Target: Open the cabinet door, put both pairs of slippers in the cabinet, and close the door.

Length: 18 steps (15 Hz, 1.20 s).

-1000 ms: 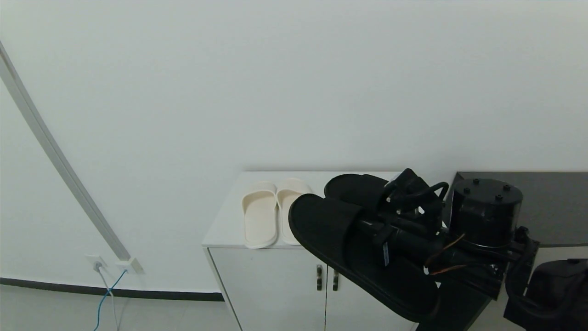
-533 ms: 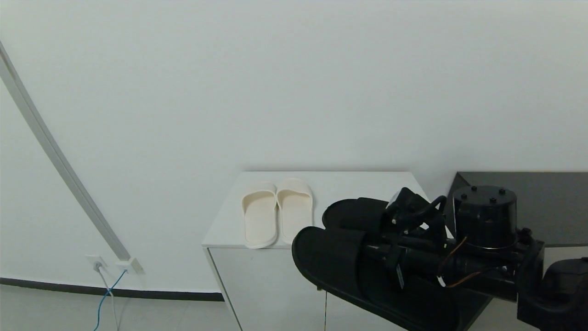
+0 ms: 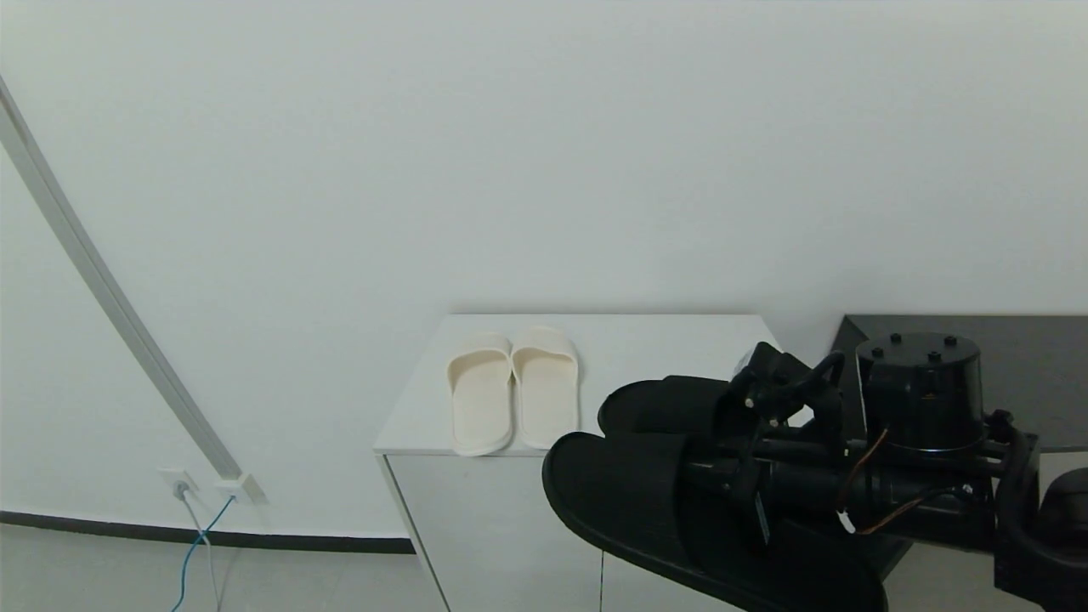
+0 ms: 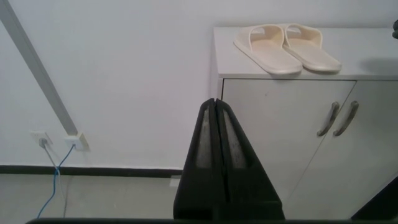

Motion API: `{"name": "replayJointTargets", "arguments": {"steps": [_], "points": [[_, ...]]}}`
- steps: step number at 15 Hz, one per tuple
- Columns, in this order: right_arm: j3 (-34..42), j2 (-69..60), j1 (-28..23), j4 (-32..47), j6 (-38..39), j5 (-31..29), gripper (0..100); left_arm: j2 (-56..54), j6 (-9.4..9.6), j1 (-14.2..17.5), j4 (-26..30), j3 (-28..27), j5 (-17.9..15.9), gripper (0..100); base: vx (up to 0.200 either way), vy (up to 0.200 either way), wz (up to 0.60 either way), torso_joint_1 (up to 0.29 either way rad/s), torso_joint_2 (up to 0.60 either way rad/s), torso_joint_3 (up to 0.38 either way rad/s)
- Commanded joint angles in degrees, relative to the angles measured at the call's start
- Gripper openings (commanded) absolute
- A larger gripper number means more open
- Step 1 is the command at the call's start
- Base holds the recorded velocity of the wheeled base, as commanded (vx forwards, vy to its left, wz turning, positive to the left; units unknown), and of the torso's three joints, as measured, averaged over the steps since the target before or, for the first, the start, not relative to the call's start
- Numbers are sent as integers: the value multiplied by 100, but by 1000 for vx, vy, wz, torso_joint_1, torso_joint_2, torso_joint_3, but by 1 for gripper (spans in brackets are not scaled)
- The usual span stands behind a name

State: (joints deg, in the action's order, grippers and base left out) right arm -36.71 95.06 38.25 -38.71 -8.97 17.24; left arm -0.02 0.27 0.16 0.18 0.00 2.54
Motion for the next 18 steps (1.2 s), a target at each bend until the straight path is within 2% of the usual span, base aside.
{"name": "replayJointTargets", "arguments": {"steps": [1,4,16,18], "points": [[14,-23,7,3,1,16,0,2,-9,2,-1,0,1,0,-200,0,0,17,2,2],[120,-32,7,-32,1,16,0,2,0,2,-1,0,1,0,-200,0,0,-7,-2,5],[647,-269,86,-111,1,8,0,2,8,2,-1,0,1,0,0,0,0,0,0,0],[709,-163,103,-348,-96,-1,0,2,0,2,-1,0,19,0,0,0,0,0,0,0]]}}
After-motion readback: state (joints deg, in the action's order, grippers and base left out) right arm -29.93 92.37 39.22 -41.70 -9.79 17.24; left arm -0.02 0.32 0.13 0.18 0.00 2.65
